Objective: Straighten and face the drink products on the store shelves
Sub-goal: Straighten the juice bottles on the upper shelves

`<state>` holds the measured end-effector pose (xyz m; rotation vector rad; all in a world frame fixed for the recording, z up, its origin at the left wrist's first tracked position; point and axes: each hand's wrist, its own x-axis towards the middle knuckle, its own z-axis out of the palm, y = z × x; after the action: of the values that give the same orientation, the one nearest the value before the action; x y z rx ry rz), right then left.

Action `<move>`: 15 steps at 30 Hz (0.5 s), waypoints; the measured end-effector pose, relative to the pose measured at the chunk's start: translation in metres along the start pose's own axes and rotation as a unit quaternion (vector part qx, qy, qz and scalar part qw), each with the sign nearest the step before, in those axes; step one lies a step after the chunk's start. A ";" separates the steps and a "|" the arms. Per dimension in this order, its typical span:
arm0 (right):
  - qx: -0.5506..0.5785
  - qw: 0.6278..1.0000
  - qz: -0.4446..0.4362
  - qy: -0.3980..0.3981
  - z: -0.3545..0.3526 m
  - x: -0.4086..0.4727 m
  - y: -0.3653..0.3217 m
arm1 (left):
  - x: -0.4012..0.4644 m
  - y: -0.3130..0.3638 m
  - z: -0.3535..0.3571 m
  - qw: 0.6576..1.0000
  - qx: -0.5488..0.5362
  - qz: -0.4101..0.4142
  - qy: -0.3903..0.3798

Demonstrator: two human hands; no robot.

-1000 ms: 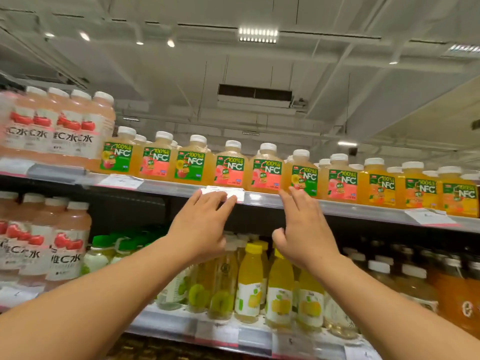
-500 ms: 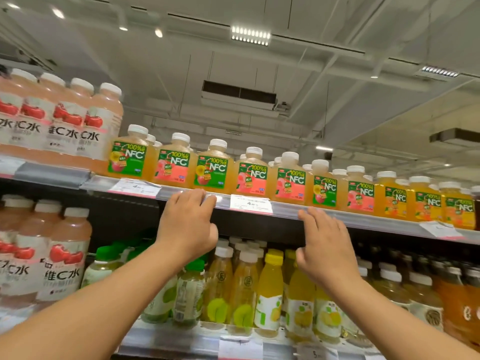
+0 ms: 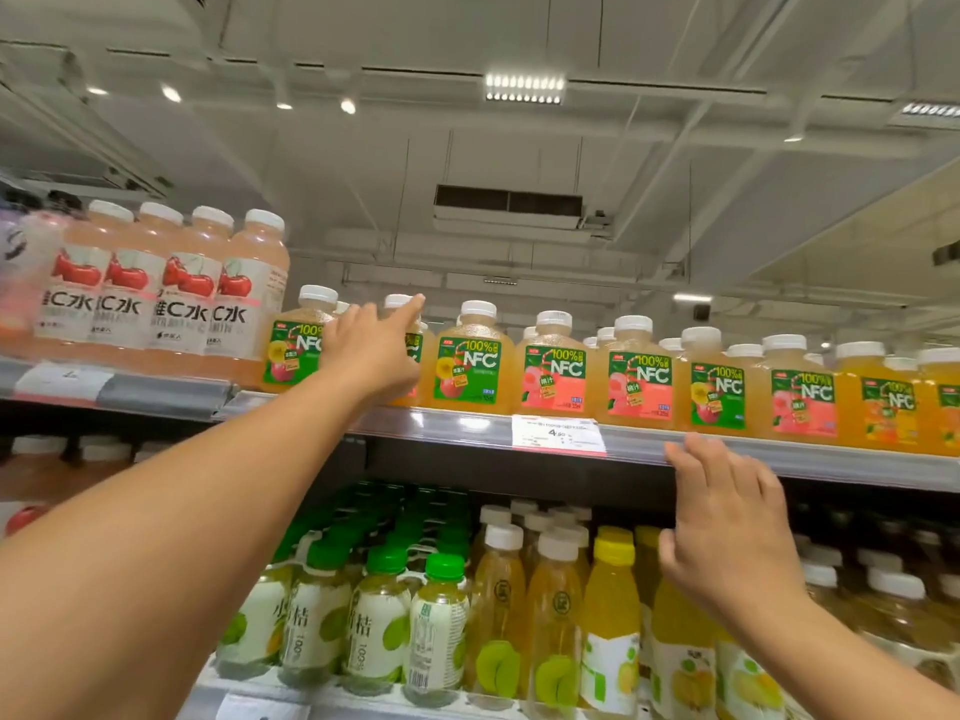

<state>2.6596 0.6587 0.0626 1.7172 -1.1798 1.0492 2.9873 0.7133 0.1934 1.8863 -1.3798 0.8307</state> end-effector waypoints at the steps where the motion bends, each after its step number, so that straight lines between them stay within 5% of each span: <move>1: -0.004 1.000 0.000 -0.003 -0.001 0.000 -0.001 | 0.000 0.000 0.003 1.000 0.005 0.005 0.005; 15: -0.013 1.000 0.018 -0.020 -0.002 -0.001 -0.005 | -0.020 0.002 -0.003 0.989 -0.094 0.021 0.114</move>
<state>2.6637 0.6619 0.0615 1.7087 -1.2477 1.0202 2.9800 0.7264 0.1791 1.5731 -1.3108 0.8753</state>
